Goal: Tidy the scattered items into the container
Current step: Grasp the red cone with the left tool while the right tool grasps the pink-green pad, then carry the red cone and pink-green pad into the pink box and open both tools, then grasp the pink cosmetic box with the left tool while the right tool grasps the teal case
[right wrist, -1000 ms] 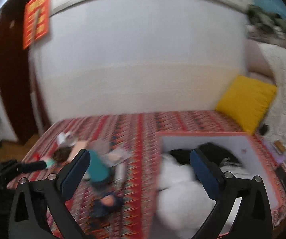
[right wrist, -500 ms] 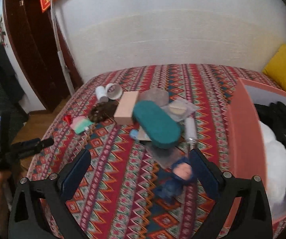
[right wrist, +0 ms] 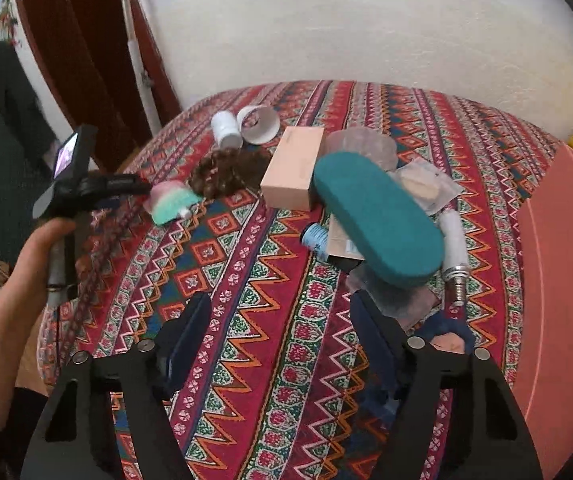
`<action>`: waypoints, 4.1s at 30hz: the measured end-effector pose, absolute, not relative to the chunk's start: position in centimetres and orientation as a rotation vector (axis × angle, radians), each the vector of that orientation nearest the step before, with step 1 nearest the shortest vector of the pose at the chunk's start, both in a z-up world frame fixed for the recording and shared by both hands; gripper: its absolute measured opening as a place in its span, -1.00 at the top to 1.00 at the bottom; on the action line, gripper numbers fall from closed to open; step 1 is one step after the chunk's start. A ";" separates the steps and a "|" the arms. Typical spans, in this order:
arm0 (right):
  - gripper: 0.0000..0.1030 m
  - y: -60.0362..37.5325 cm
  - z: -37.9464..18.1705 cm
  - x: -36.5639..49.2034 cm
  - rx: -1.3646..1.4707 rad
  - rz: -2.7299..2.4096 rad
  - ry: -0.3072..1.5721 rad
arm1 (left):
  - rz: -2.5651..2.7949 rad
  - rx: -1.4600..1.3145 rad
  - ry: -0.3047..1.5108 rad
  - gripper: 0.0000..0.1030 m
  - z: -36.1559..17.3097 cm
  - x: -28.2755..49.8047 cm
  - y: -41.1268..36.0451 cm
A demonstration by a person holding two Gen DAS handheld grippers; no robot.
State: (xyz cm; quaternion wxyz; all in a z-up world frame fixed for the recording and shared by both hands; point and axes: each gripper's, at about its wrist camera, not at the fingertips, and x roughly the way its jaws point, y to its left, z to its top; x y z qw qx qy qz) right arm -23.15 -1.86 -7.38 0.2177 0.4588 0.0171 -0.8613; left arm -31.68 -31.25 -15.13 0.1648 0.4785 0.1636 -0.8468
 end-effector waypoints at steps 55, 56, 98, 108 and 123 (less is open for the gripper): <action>0.77 1.8 5.5 -11.5 0.601 -2.430 0.125 | -3.115 1.102 0.279 0.45 6.2 -18.4 -10.0; 0.77 2.8 6.0 -11.0 0.586 -2.447 0.122 | -3.141 1.099 0.254 0.45 6.6 -18.1 -8.7; 0.15 38.3 0.9 -14.9 1.028 -3.008 -0.291 | -3.309 1.628 -0.138 -0.30 -0.3 -23.6 28.5; -0.56 35.7 2.8 -14.9 0.929 -3.112 -0.259 | -3.328 1.460 0.041 -0.56 2.8 -23.3 23.4; -0.67 19.6 5.2 -16.5 0.825 -2.918 -0.033 | -3.102 1.238 0.129 -0.66 4.2 -20.6 4.5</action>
